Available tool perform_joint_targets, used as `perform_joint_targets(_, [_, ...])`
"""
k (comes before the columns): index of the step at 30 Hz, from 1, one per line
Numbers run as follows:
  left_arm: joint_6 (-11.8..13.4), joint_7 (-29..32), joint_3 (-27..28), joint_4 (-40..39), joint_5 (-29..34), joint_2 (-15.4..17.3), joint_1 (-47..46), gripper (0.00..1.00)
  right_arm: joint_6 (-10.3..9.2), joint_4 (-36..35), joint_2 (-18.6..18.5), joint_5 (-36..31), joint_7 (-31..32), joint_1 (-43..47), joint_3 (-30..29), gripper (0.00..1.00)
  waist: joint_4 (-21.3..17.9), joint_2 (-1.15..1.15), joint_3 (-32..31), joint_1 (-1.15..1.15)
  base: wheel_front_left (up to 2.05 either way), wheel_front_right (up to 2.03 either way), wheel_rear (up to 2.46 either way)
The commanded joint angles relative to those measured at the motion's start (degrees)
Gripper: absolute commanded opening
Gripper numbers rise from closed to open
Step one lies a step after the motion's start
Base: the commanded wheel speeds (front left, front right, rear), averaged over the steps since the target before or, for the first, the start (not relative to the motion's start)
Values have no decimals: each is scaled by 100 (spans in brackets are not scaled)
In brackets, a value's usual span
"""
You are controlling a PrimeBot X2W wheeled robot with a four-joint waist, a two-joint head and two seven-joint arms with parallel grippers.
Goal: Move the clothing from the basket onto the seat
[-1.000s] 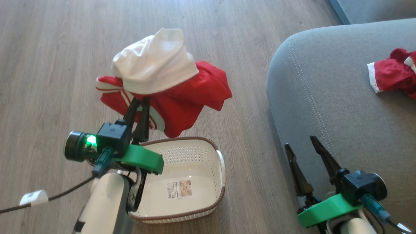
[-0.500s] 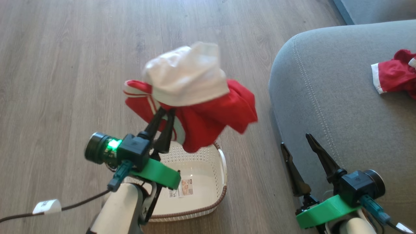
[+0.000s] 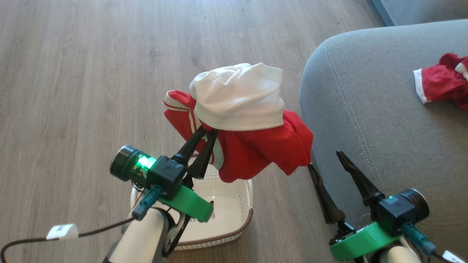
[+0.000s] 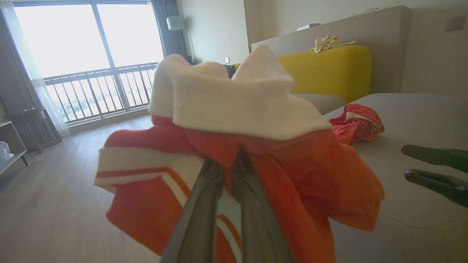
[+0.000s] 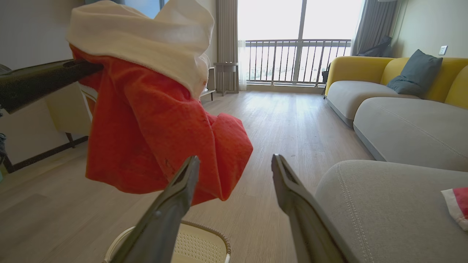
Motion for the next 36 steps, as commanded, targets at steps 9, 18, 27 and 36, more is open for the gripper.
perform_joint_targets(9, [-171,-72,32,-264,119,29,-121,0,40,-251,-146,-3,2,-115,266,100,-13,0,3,0,0,0,0])
perform_joint_targets(18, [-264,-72,-195,-237,192,92,-147,0,40,-307,-314,15,2,-205,569,100,15,0,24,0,0,0,0])
perform_joint_targets(27, [-310,-72,-578,-242,256,171,-191,0,40,-228,-375,-74,2,-299,675,100,50,0,5,0,0,0,0])
perform_joint_targets(36, [-343,-72,-1197,-229,231,214,-261,0,40,-39,-418,-207,2,-452,885,100,131,0,-3,0,0,0,0])
